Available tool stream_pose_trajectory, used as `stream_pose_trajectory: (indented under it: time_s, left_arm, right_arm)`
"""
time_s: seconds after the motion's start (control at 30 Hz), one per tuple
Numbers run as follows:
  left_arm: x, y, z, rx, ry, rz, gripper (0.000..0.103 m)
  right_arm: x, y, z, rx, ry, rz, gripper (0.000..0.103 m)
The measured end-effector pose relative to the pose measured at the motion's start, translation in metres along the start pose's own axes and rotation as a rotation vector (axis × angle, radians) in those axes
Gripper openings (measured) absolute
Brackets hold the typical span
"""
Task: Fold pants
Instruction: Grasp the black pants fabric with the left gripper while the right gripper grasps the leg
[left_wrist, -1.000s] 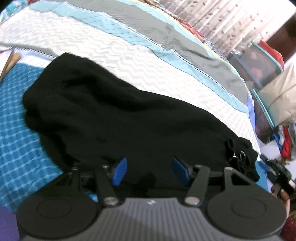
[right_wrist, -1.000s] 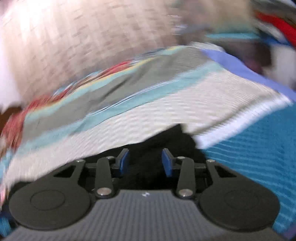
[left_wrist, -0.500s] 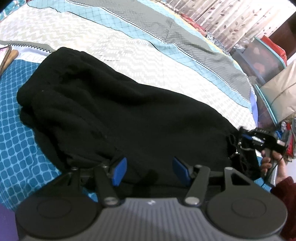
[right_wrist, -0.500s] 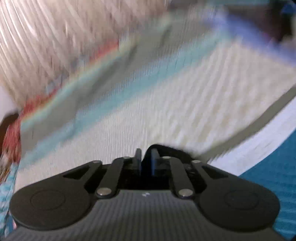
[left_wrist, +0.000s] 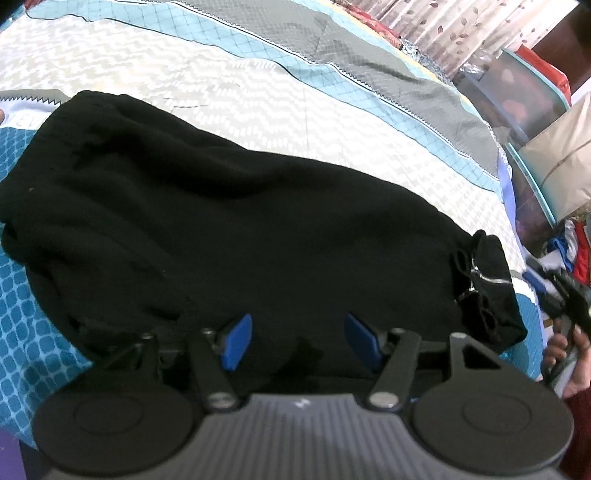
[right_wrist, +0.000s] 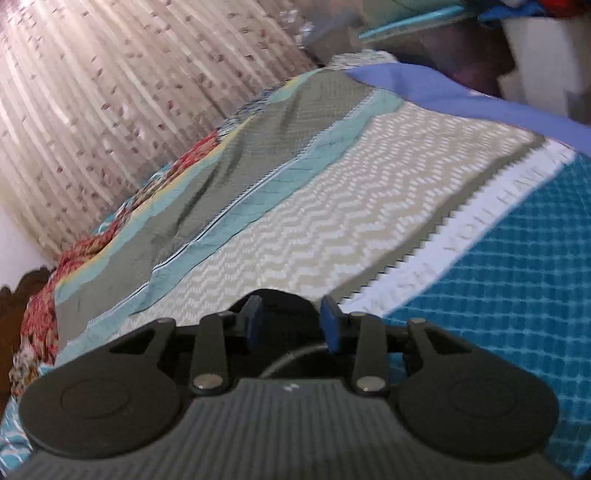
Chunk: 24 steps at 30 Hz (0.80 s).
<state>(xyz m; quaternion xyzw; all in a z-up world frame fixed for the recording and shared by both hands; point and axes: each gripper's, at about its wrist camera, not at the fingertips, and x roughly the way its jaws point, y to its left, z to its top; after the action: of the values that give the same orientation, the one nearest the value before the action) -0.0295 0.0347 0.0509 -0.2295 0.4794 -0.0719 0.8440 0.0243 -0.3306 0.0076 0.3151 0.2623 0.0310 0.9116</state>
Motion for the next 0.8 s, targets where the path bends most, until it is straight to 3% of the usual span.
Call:
stream_pose_trajectory:
  time_s: [0.2, 0.3, 0.4, 0.5, 0.6, 0.67, 0.8]
  left_arm:
    - [-0.029, 0.030, -0.006, -0.055, -0.059, 0.046, 0.058]
    - [-0.051, 0.058, -0.011, -0.119, -0.108, 0.077, 0.059]
    - [-0.077, 0.085, -0.015, -0.175, -0.173, 0.082, 0.060]
    - [-0.097, 0.112, -0.017, -0.228, -0.244, 0.106, 0.066]
    - [-0.102, 0.139, -0.018, -0.311, -0.272, 0.114, 0.073]
    - [-0.099, 0.154, -0.016, -0.365, -0.272, 0.093, 0.077]
    - [-0.086, 0.174, -0.008, -0.423, -0.274, 0.039, 0.081]
  right_arm:
    - [0.045, 0.027, -0.016, -0.036, 0.079, 0.036, 0.038]
    - [0.079, 0.038, -0.040, -0.074, 0.181, -0.031, 0.035]
    - [0.079, 0.056, -0.050, -0.206, 0.150, -0.094, 0.034]
    - [0.061, 0.070, -0.040, -0.218, 0.130, -0.144, 0.038]
    - [0.023, 0.089, -0.053, -0.295, 0.021, -0.112, 0.038]
    - [0.012, 0.103, -0.065, -0.302, -0.002, -0.080, 0.038]
    - [0.018, 0.135, -0.104, -0.252, 0.158, 0.091, 0.038]
